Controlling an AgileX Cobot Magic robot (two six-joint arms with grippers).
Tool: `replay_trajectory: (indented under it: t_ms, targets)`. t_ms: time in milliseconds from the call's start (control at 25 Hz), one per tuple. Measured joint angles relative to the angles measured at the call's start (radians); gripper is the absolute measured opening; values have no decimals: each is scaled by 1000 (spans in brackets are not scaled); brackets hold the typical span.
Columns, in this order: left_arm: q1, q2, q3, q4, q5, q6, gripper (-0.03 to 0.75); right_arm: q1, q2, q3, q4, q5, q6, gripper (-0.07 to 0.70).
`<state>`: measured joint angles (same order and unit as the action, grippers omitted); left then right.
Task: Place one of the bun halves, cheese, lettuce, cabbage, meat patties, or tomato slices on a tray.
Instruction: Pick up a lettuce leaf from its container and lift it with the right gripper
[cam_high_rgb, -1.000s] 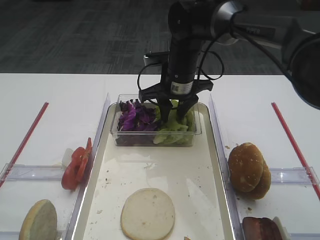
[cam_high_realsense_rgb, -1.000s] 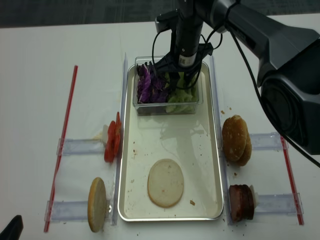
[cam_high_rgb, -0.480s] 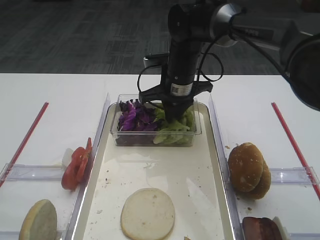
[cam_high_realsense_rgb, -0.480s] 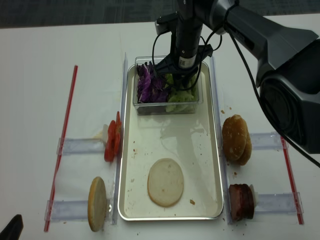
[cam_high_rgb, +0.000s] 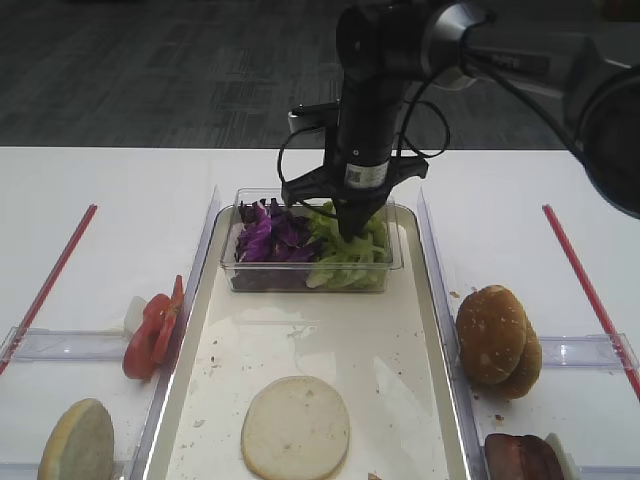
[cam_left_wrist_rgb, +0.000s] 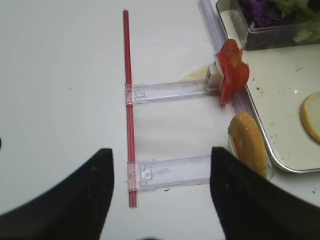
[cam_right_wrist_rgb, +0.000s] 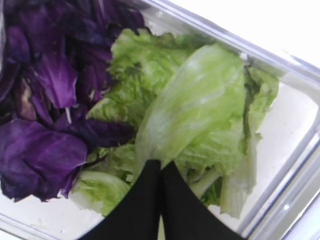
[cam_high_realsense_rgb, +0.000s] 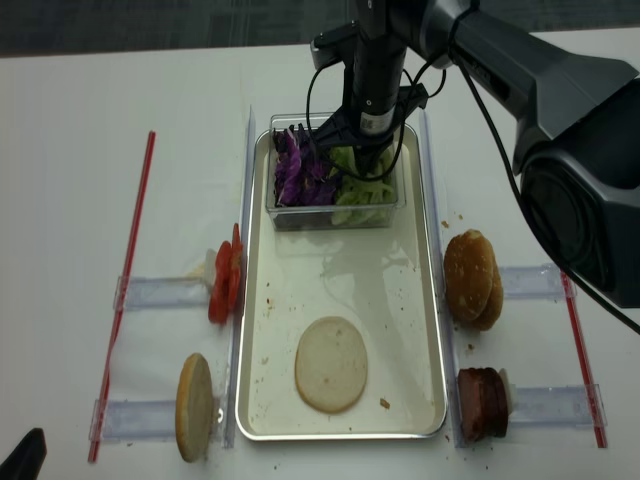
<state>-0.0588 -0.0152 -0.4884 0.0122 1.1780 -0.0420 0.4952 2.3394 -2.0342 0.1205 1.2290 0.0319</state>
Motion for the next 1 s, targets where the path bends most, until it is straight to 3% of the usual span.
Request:
replay_trajectory:
  t_ms: [1000]
  targets:
    - [0,0,0,0,0,0,428,0,-139,0,63,4,0,12]
